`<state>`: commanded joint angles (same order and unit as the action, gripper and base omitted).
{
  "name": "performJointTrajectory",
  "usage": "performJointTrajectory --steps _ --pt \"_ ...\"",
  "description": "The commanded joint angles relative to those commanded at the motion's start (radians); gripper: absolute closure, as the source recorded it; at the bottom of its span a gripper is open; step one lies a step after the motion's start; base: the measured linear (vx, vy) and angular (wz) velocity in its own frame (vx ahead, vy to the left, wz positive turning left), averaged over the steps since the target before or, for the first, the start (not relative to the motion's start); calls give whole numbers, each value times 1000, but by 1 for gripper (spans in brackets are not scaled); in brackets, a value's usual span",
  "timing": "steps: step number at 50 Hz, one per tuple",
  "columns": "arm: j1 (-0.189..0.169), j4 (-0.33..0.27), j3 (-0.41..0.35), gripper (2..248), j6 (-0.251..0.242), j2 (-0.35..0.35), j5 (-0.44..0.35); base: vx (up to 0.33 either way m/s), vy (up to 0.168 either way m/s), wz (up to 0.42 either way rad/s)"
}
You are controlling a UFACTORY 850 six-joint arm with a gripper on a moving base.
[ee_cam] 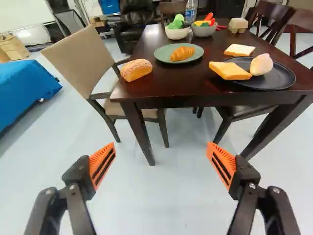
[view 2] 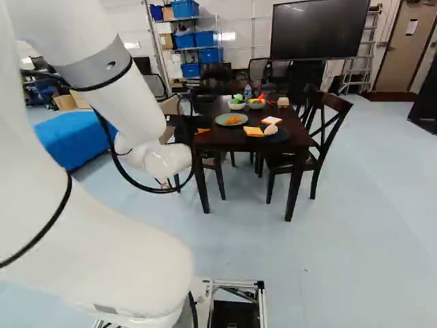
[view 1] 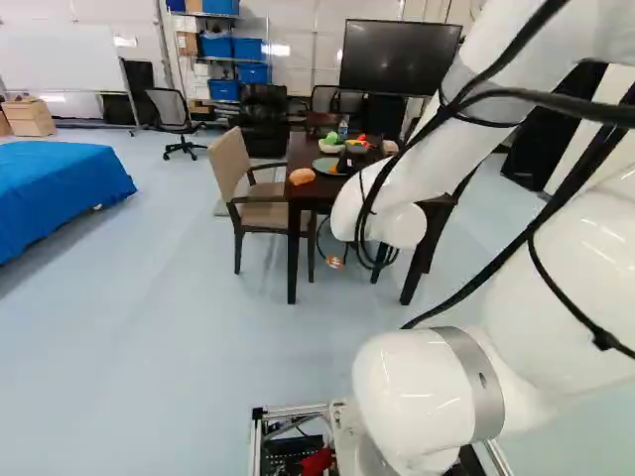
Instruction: Move the croissant to the empty plate
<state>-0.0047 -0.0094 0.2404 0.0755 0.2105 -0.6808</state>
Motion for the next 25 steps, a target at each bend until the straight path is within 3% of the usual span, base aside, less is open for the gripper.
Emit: performJointTrajectory --steps 25 --pt "3 6 -103 3 -51 46 -130 0 0 0"
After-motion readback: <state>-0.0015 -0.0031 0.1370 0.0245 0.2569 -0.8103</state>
